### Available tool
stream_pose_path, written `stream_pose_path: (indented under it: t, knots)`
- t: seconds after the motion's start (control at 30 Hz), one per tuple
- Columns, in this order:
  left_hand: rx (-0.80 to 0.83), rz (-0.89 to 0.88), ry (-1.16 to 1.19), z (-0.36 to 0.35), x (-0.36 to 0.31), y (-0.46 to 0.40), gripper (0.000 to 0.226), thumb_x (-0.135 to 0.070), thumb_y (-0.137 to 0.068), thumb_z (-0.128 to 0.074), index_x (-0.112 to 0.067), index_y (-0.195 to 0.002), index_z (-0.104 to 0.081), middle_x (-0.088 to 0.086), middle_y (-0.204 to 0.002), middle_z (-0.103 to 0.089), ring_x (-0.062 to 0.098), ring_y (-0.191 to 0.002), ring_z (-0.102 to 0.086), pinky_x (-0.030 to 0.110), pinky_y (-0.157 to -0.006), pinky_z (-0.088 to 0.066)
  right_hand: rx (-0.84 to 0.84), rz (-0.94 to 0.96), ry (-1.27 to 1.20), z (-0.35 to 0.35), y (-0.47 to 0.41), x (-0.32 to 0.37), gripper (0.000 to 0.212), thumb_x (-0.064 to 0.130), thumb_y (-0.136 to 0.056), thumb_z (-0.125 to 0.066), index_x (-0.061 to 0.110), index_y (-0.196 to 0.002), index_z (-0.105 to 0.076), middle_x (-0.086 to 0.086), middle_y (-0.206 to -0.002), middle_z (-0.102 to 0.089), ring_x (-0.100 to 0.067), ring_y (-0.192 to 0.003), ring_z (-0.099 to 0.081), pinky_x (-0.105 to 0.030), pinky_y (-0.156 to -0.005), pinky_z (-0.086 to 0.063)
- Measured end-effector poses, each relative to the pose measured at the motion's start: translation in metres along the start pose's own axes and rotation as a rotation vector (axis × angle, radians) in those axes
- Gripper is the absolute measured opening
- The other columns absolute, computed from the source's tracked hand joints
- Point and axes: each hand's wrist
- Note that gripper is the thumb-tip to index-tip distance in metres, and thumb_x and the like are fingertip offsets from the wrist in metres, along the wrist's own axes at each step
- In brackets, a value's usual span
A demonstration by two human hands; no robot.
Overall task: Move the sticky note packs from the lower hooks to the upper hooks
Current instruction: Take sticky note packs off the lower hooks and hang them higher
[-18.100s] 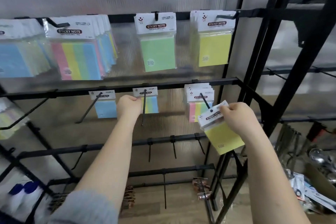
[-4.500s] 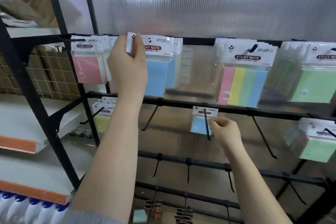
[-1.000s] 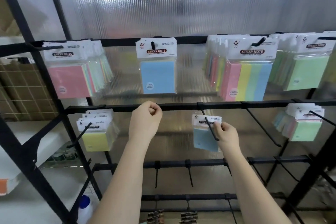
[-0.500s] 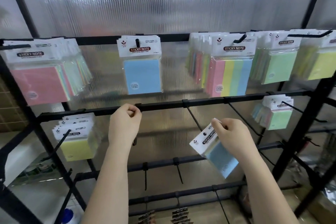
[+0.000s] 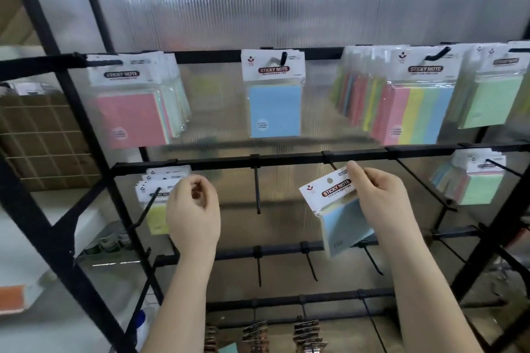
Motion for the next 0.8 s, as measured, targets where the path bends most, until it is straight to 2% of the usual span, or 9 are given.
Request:
stream_pose_path:
  t: [0.1,0.17,0.27,0.33,0.43,0.5,0.57,0.67,0.8]
  knots:
    - [-0.052,0.132,-0.058,0.015,0.026,-0.004,0.011,-0.018,-0.092,-0.051,-0.013,-0.089,-0.061,-0.002,-0.083,-0.058,0.019,-0.079,-0.054,0.028,-0.066,-0.035,0.015,-0.009,-0.040,-0.015,0.005,0.008,0.047,0.039,-0.097,-0.047,-0.005,-0.085,-0.062,0.011,-0.057,-0.062,-0.013,-0.061,-0.041,-0.029,-0.058,-0.027]
    - [-0.019,0.187,-0.131,0.022,0.037,-0.009,0.013,-0.019,-0.093,-0.050,-0.013,-0.091,-0.061,-0.004,-0.086,-0.054,0.017,-0.080,-0.049,0.030,-0.066,-0.037,0.033,-0.004,-0.065,-0.024,0.007,0.013,0.048,0.038,-0.097,-0.048,-0.007,-0.087,-0.062,0.005,-0.064,-0.063,-0.013,-0.063,-0.041,-0.030,-0.059,-0.027]
    - [0.133,0.073,-0.297,0.024,0.046,-0.007,0.010,-0.019,-0.092,-0.050,-0.015,-0.087,-0.059,-0.006,-0.085,-0.050,0.015,-0.080,-0.043,0.032,-0.063,-0.038,0.063,0.008,-0.077,-0.034,0.011,0.020,0.052,0.038,-0.097,-0.048,-0.012,-0.089,-0.058,-0.010,-0.073,-0.065,-0.015,-0.065,-0.040,-0.031,-0.060,-0.025]
    - [0.211,0.096,-0.298,0.024,0.058,-0.003,0.011,-0.019,-0.092,-0.050,-0.015,-0.088,-0.060,-0.002,-0.087,-0.055,0.020,-0.080,-0.049,0.032,-0.063,-0.039,0.079,0.005,-0.088,-0.039,0.013,0.025,0.050,0.038,-0.097,-0.048,-0.009,-0.087,-0.059,-0.003,-0.069,-0.068,-0.015,-0.065,-0.042,-0.031,-0.060,-0.027]
    - [0.169,0.296,-0.285,0.027,0.083,-0.007,0.021,-0.021,-0.094,-0.048,-0.007,-0.092,-0.064,0.013,-0.087,-0.062,0.033,-0.081,-0.057,0.036,-0.063,-0.046,0.093,0.009,-0.098,-0.044,0.017,0.029,0.045,0.037,-0.097,-0.048,-0.003,-0.081,-0.061,0.012,-0.055,-0.064,-0.013,-0.061,-0.043,-0.030,-0.059,-0.028]
    - [0.200,0.411,-0.304,0.028,0.096,-0.017,0.032,-0.026,-0.097,-0.043,0.000,-0.097,-0.063,0.017,-0.097,-0.063,0.037,-0.095,-0.057,0.039,-0.074,-0.048,0.098,0.011,-0.095,-0.046,0.019,0.029,0.044,0.036,-0.097,-0.048,-0.002,-0.079,-0.061,0.015,-0.052,-0.063,-0.012,-0.059,-0.043,-0.029,-0.058,-0.028]
    - [0.322,0.544,-0.307,0.026,0.104,-0.031,0.035,-0.032,-0.099,-0.038,-0.002,-0.103,-0.054,0.018,-0.101,-0.059,0.036,-0.103,-0.056,0.035,-0.075,-0.042,0.106,0.012,-0.091,-0.048,0.020,0.029,0.045,0.036,-0.097,-0.048,-0.002,-0.079,-0.060,0.014,-0.052,-0.063,-0.011,-0.058,-0.042,-0.029,-0.058,-0.028]
    - [0.401,0.623,-0.191,0.022,0.103,-0.043,0.035,-0.033,-0.098,-0.040,-0.009,-0.122,-0.044,0.017,-0.108,-0.058,0.028,-0.090,-0.052,0.029,-0.072,-0.032,0.104,0.017,-0.085,-0.050,0.023,0.030,0.047,0.037,-0.097,-0.048,-0.006,-0.082,-0.059,0.009,-0.056,-0.062,-0.012,-0.059,-0.041,-0.029,-0.058,-0.027]
    - [0.344,0.583,-0.171,0.023,0.098,-0.038,0.031,-0.029,-0.097,-0.044,-0.007,-0.119,-0.046,0.012,-0.091,-0.054,0.029,-0.083,-0.051,0.029,-0.067,-0.032,0.109,0.019,-0.069,-0.050,0.024,0.031,0.048,0.037,-0.097,-0.048,-0.007,-0.081,-0.060,0.004,-0.063,-0.064,-0.013,-0.061,-0.041,-0.030,-0.059,-0.027]
Point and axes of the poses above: each hand's wrist, its own y-axis away from the middle knuckle, its own z-axis out of the back of the hand, x = y × z
